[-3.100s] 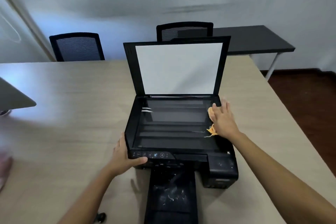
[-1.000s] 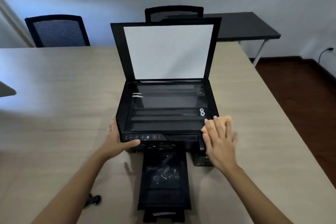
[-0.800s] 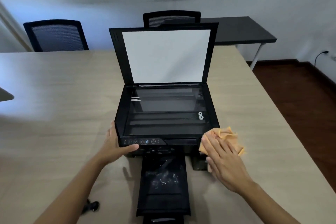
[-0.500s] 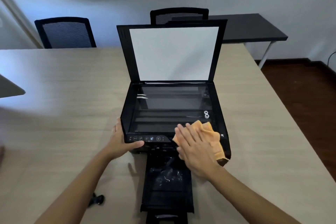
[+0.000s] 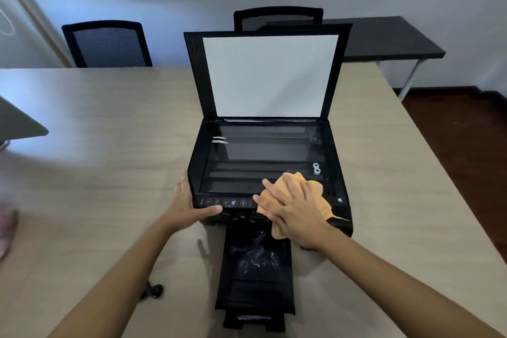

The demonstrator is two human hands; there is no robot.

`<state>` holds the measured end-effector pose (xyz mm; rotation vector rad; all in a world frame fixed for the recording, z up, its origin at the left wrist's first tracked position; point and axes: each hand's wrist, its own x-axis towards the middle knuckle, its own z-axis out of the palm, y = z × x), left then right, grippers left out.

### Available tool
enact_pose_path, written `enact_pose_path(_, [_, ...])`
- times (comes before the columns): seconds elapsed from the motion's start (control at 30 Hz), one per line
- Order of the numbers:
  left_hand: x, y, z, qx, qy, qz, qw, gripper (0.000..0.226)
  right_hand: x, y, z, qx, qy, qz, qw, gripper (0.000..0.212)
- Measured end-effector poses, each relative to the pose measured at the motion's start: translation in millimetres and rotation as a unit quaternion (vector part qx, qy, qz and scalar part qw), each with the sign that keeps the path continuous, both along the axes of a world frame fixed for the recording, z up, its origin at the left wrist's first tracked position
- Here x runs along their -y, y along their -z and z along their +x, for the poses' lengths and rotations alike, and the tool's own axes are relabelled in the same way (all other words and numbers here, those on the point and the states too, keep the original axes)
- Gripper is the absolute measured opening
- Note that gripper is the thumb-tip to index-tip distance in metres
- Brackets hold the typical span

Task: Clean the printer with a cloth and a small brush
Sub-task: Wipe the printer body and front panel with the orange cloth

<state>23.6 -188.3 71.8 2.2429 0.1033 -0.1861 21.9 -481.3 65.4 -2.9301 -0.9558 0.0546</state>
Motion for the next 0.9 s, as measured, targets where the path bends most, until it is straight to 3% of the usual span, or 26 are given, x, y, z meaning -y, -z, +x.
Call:
enact_pose_path(0.2, [1.5, 0.7, 0.7, -0.009, 0.004, 0.003, 1.000, 0.124, 19.8, 2.8, -2.6, 0.033, -0.002, -0.015, 0.999, 0.046])
enact_pose_path(0.4, [-0.3, 0.1, 0.5, -0.003, 0.006, 0.004, 1.000, 0.125, -13.7, -1.3, 1.3, 0.012, 0.034, -0.013, 0.999, 0.054])
enact_pose_path(0.53, [0.3, 0.8, 1.6, -0.002, 0.014, 0.003, 1.000, 0.120, 31.1, 3.0, -4.2, 0.009, 0.018, -0.016, 1.000, 0.046])
enact_pose_path(0.67, [-0.8, 2.6, 0.9, 0.004, 0.020, -0.002, 1.000, 0.125, 67.9, 1.1, -12.3, -0.019, 0.088, -0.008, 0.996, 0.048])
enact_pose_path(0.8, [0.2, 2.9, 2.0, -0.002, 0.020, 0.004, 1.000, 0.129, 29.7, 4.7, -16.2, -0.031, 0.165, 0.010, 0.986, 0.052])
enact_pose_path(0.9, [-0.8, 5.1, 2.0, -0.020, 0.008, 0.007, 1.000, 0.135, -20.0, 1.2, -3.9, -0.025, 0.123, 0.022, 0.992, 0.064])
